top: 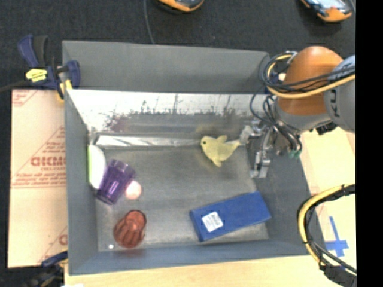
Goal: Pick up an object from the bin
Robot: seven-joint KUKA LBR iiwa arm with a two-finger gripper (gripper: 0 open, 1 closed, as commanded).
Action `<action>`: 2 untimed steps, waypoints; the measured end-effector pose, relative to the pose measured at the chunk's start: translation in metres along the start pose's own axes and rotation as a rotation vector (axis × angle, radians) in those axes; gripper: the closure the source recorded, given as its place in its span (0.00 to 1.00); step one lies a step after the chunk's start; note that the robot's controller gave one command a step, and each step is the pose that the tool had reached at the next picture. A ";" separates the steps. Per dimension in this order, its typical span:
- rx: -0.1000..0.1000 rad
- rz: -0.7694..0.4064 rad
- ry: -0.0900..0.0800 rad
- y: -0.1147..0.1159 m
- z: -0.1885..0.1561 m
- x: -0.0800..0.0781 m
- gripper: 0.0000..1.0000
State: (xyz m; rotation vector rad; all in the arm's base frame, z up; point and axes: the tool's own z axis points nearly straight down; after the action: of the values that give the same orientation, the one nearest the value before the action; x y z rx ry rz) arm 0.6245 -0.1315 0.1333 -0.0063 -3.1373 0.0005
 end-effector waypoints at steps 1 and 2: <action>0.001 -0.003 -0.008 0.000 -0.005 -0.002 0.00; 0.004 -0.158 -0.012 0.027 0.047 -0.024 0.00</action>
Offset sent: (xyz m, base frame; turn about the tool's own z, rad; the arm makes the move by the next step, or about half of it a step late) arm 0.0257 0.0358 -0.0633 -0.1937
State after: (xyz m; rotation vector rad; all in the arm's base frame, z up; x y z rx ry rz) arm 0.6484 -0.1042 0.0857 0.2427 -3.1400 0.0059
